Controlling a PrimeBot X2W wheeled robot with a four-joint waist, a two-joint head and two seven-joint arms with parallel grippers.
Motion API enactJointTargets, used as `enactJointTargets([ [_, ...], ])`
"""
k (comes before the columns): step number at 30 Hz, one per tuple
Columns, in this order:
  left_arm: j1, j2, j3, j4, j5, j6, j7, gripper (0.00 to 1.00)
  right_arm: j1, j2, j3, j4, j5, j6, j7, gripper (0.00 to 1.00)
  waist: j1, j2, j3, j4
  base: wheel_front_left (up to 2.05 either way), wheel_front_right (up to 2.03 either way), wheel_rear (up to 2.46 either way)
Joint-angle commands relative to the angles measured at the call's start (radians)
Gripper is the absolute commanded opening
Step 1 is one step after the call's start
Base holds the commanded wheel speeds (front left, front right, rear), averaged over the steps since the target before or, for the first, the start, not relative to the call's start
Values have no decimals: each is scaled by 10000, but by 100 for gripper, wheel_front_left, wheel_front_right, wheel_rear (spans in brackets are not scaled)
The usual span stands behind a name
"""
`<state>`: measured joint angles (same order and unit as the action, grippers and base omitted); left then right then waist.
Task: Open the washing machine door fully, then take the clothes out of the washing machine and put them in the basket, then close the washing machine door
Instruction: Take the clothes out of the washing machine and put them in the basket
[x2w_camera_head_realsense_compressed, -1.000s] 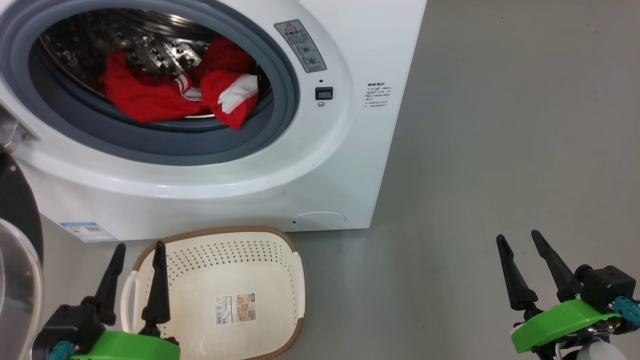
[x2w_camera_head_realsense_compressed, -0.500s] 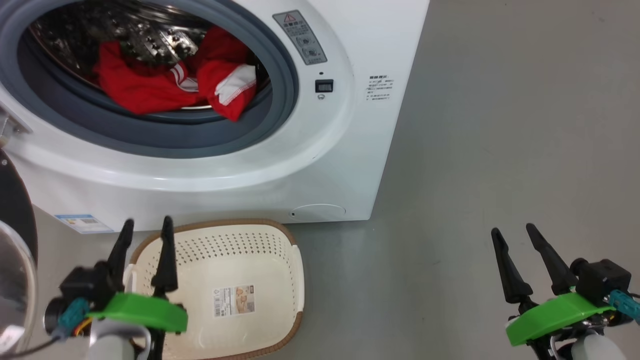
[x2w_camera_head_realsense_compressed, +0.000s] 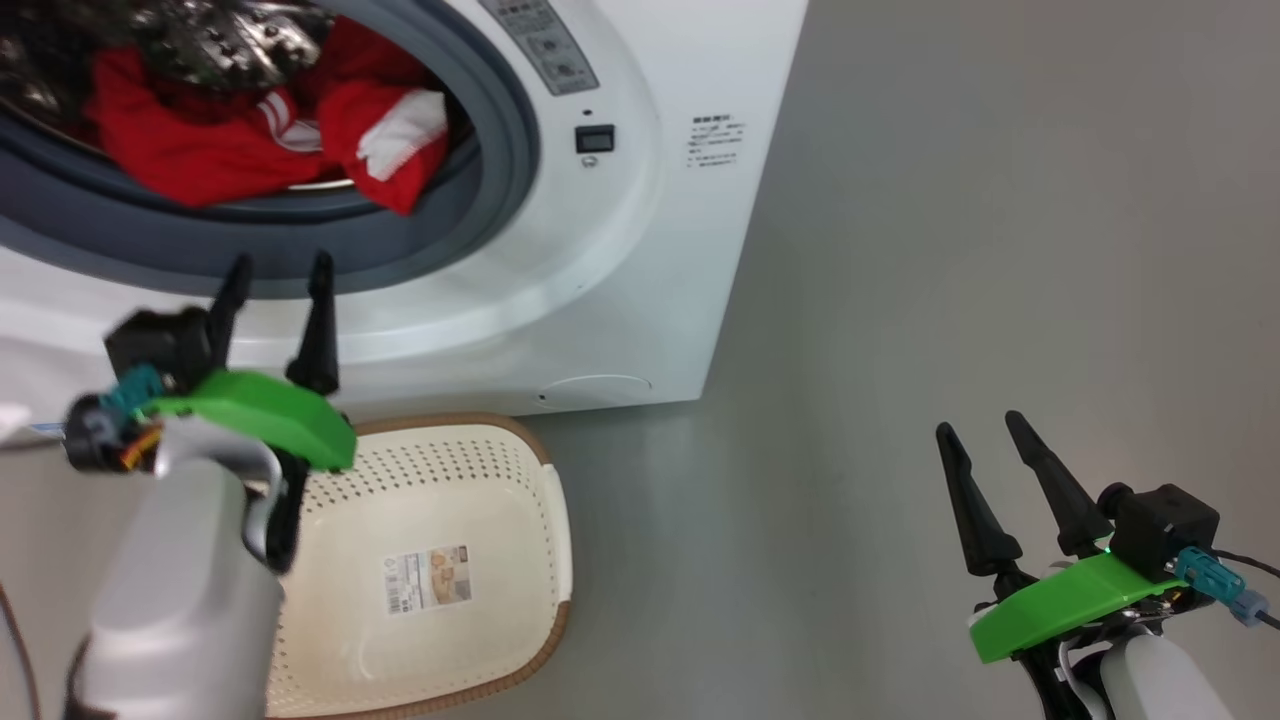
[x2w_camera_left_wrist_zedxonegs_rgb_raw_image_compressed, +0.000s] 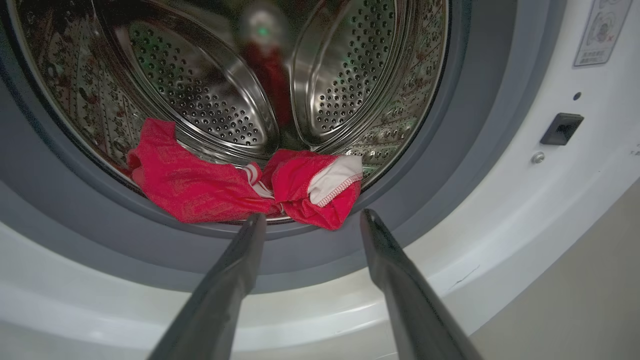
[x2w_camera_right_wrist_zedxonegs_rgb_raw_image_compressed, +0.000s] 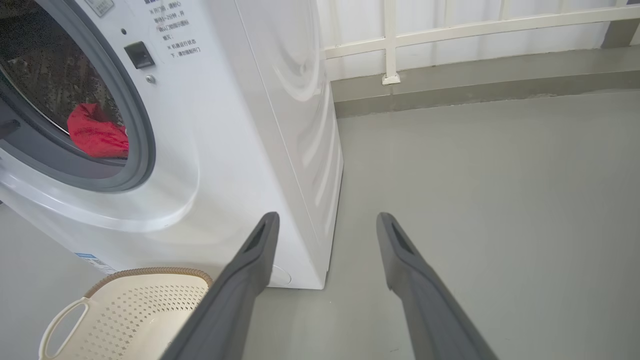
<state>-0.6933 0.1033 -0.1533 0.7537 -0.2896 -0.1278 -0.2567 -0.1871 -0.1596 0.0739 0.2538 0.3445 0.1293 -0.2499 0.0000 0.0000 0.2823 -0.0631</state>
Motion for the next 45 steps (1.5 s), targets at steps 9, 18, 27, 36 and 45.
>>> enactJointTargets([
  [9,-2612,807,-952,2098,-864,-29,80,100,-488,156,366,-225,-31,14,-118,100,0,0,962,-732,0,0,0],
  [18,-3818,1216,-2279,2982,-1941,-29,421,100,-890,314,522,-316,-11,14,-118,100,0,0,1573,-1066,0,0,0],
  [27,-4714,1723,-3530,3410,-2893,-29,708,100,-1276,396,686,-337,16,14,-118,100,0,0,2112,-1400,0,0,0],
  [36,-5189,2136,-4556,3649,-3589,-29,658,100,-1445,456,691,-412,42,14,-118,100,0,0,2388,-1623,0,0,0],
  [45,-5611,2347,-5265,4155,-4014,-29,505,33,-1597,530,709,-467,36,14,-118,100,0,0,2572,-1748,0,0,0],
])
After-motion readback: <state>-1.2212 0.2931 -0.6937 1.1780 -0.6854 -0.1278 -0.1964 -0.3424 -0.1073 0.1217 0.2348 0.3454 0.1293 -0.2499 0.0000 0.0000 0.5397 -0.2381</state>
